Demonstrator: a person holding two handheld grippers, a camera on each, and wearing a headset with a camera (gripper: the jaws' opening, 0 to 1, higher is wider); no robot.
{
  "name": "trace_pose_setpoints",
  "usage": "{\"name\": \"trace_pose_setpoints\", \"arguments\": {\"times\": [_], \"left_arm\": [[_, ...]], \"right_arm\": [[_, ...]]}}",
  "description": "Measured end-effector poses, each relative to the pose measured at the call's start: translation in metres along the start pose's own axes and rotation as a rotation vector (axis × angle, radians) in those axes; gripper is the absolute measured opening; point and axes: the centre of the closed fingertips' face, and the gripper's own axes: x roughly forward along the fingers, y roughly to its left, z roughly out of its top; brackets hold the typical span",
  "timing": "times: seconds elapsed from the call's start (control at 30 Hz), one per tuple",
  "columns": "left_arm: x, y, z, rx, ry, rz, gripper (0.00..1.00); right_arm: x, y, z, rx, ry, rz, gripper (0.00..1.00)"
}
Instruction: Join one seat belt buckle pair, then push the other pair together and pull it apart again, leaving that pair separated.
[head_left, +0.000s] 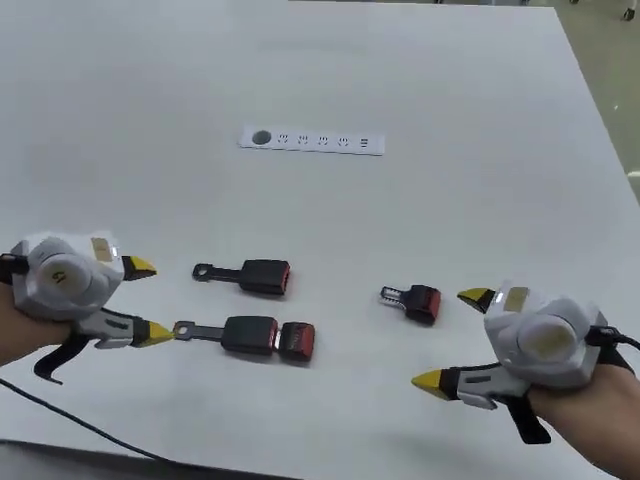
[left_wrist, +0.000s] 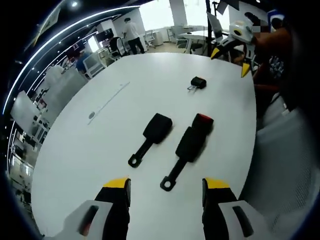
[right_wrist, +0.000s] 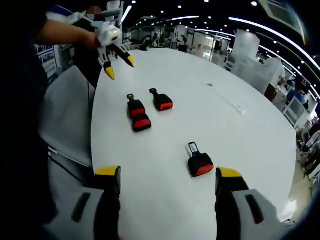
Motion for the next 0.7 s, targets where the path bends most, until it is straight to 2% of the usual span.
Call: {"name": "trace_pose_setpoints", "arguments": {"times": [0.13, 0.23, 0.37, 0.4, 0.5, 0.53, 0.7], "left_arm": [[-0.013, -0.005, -0.010, -0.040, -0.010, 0.014, 0.68], [-0.021, -0.007, -0.019, -0.098, -0.021, 0.029, 0.78], [-0.029, -0.008, -0.028, -0.128, -0.024, 0.047, 0.86], [-0.031, -0.007, -0.030, -0.143, -0.032, 0.063, 0.91], [-0.038, -0.005, -0.036, -0.179, -0.045, 0.082, 0.99], [-0.040, -0.007, -0.038, -0.189, -0.044, 0.075, 1.00], [-0.047, 0.000, -0.042, -0.216, -0.055, 0.107, 1.00]], "right_arm": [[-0.008, 0.002, -0.001, 0.043, -0.016, -0.015, 0.89], [-0.013, 0.002, 0.000, 0.046, -0.027, -0.033, 0.98], [-0.018, 0.002, 0.000, 0.061, -0.040, -0.048, 1.00], [-0.019, 0.002, 0.001, 0.063, -0.043, -0.051, 1.00], [-0.021, 0.002, 0.001, 0.078, -0.051, -0.056, 1.00], [-0.023, 0.002, 0.001, 0.082, -0.049, -0.060, 1.00], [-0.025, 0.007, -0.001, 0.081, -0.050, -0.065, 1.00]]}}
